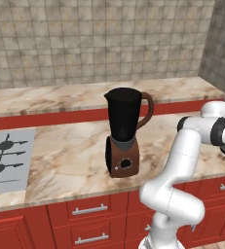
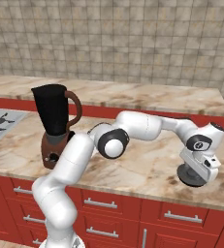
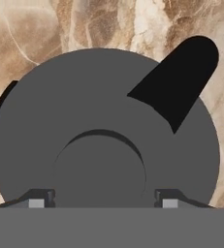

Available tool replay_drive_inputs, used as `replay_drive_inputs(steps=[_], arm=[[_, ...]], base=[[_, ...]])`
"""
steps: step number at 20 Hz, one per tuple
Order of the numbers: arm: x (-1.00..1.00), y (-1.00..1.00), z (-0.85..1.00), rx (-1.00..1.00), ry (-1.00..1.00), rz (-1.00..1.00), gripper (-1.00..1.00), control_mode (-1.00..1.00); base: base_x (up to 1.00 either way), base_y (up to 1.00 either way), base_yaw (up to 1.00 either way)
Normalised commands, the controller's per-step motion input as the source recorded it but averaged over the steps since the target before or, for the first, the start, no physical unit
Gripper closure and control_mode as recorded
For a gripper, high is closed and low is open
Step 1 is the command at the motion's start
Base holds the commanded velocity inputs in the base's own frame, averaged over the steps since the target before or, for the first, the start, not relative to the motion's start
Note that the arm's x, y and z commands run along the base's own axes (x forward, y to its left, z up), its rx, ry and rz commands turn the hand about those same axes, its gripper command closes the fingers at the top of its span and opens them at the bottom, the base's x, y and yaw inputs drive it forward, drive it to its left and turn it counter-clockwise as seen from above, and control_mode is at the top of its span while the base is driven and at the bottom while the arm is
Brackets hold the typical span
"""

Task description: Close the lid blender by securely placing the lid on top.

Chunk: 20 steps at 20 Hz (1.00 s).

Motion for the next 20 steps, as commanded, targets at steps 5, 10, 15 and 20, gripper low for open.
replay_drive_inputs(steps=[5, 10, 15, 20], arm=[[0.07, 0.00, -0.75, -0.01, 0.00, 0.01, 1.00, -1.00], [-0.02, 0.01, -0.38, 0.00, 0.01, 0.03, 1.00, -1.00], [-0.24, 0.15, 0.17, 0.00, -0.03, 0.01, 1.00, -1.00], [-0.02, 0.76, 0.81, -0.07, -0.05, 0.00, 1.00, -1.00]], base=[[0.00, 0.00, 0.00], [0.00, 0.00, 0.00], [0.00, 0.00, 0.00], [0.00, 0.00, 0.00]])
